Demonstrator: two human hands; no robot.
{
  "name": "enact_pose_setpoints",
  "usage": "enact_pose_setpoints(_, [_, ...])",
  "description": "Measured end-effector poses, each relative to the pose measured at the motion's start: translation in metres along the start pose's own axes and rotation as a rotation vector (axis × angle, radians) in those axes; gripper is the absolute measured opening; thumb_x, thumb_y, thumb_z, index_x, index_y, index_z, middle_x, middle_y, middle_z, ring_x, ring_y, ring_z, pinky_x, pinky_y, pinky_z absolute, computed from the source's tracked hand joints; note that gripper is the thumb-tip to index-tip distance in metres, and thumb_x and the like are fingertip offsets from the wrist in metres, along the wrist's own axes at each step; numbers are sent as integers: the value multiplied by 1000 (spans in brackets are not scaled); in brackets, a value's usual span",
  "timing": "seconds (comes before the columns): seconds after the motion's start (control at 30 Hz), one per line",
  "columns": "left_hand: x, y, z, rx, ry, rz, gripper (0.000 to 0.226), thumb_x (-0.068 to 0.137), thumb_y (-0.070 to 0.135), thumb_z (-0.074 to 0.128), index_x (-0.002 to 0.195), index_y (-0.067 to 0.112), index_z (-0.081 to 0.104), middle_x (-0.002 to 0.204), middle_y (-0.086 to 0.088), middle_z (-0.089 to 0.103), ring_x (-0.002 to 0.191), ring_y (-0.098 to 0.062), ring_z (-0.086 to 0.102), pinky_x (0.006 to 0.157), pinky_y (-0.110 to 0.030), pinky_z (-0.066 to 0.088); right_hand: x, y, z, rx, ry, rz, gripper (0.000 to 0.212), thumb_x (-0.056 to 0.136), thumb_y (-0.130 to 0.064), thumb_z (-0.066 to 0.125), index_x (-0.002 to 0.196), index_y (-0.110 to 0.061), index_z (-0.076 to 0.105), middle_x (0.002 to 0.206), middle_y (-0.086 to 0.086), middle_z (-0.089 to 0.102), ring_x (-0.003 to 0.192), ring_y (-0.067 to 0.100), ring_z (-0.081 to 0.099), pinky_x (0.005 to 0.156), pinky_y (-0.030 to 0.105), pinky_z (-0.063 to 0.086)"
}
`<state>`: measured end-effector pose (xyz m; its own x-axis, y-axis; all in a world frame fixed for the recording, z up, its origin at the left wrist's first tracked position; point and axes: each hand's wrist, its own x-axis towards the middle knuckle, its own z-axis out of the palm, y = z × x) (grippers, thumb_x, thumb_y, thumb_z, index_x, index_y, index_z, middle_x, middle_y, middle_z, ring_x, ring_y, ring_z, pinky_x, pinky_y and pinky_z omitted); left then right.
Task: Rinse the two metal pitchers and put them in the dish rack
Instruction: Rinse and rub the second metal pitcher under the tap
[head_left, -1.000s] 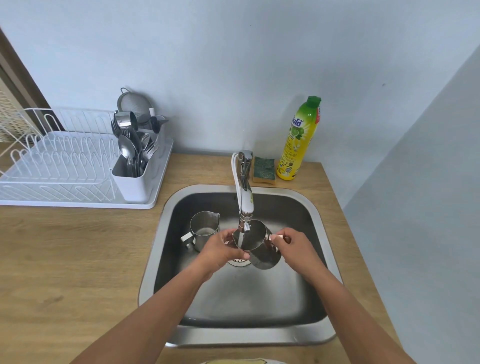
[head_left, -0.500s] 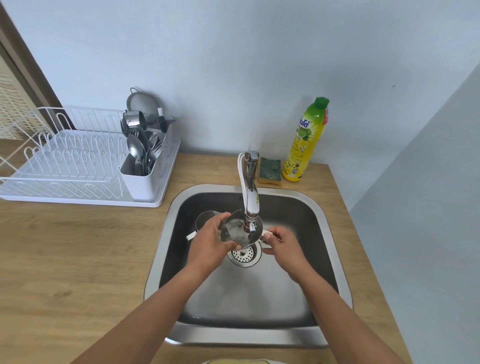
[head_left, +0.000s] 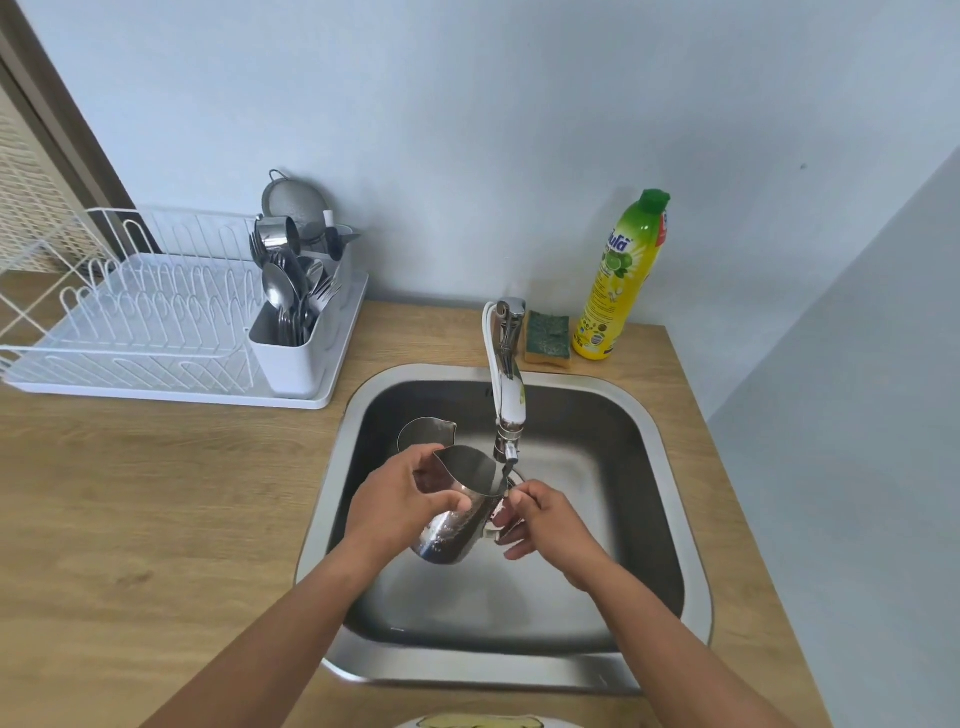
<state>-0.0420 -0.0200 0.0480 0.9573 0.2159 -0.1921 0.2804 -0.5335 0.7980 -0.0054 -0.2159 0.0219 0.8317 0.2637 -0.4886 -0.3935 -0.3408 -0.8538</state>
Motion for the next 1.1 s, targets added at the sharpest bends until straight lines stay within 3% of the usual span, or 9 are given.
enact_pose_setpoints(0.17, [-3, -13, 4, -118, -122, -79, 51, 57, 46, 87, 104, 39, 69, 90, 23, 76, 90, 4, 70, 96, -34, 52, -9, 3, -7, -93, -32, 53, 22, 106, -20, 36, 95, -10, 53, 70, 6, 61, 54, 22, 59, 49, 32, 52])
enact_pose_setpoints(0.3, [-10, -13, 13, -256, -211, -145, 29, 69, 25, 87, 94, 28, 72, 85, 14, 78, 85, 0, 73, 94, -29, 53, -16, 3, -17, -257, -10, 59, 23, 104, -27, 37, 92, -17, 53, 68, 3, 56, 51, 19, 58, 46, 28, 49])
enact_pose_setpoints(0.37, [-11, -14, 19, -351, -243, -195, 27, 73, 15, 85, 95, 20, 72, 80, 8, 78, 76, 2, 72, 81, -18, 56, -19, 2, -23, -361, 16, 57, 24, 103, -31, 37, 90, -20, 53, 68, 3, 57, 52, 20, 59, 48, 30, 50])
enact_pose_setpoints(0.43, [-12, -12, 25, -398, -276, -241, 28, 75, 15, 84, 98, 18, 70, 81, 5, 77, 72, 1, 70, 65, -11, 50, -23, -1, -30, -467, 45, 60, 26, 103, -37, 36, 91, -21, 54, 70, 2, 59, 55, 20, 60, 52, 33, 53])
enact_pose_setpoints(0.63, [-7, -6, 39, -461, -407, -284, 48, 71, 13, 86, 113, 16, 62, 101, 0, 77, 85, -10, 66, 76, -29, 44, -31, -8, -51, -674, 109, 23, 25, 101, -41, 38, 96, -22, 55, 77, -2, 60, 73, 23, 62, 72, 42, 57])
enact_pose_setpoints(0.77, [1, 0, 47, -500, -384, -224, 59, 68, -6, 83, 118, 11, 57, 107, -5, 75, 88, -12, 71, 79, -27, 51, -31, -11, -60, -563, 135, 19, 20, 100, -35, 45, 86, -24, 56, 79, -3, 61, 74, 19, 59, 80, 44, 55])
enact_pose_setpoints(0.87, [6, 10, 47, -512, -317, -124, 63, 66, -15, 80, 118, 11, 56, 111, -2, 73, 106, -14, 68, 79, -18, 56, -29, -12, -60, -480, 173, 1, 17, 98, -35, 52, 85, -24, 57, 85, 0, 63, 84, 23, 64, 84, 47, 57])
enact_pose_setpoints(0.97, [10, 19, 40, -416, -231, -9, 69, 63, -6, 85, 120, 20, 55, 118, 10, 68, 118, -6, 59, 95, -19, 46, -25, -12, -54, -255, 230, -23, 18, 99, -26, 54, 91, -11, 60, 94, 9, 64, 90, 24, 63, 79, 39, 59])
enact_pose_setpoints(1.1, [10, 21, 27, -112, -88, 109, 75, 63, 24, 90, 124, 42, 51, 114, 26, 61, 110, 3, 54, 96, -24, 43, -18, -6, -42, 67, 218, -23, 17, 101, -15, 51, 94, -3, 62, 95, 9, 64, 96, 22, 61, 71, 30, 60])
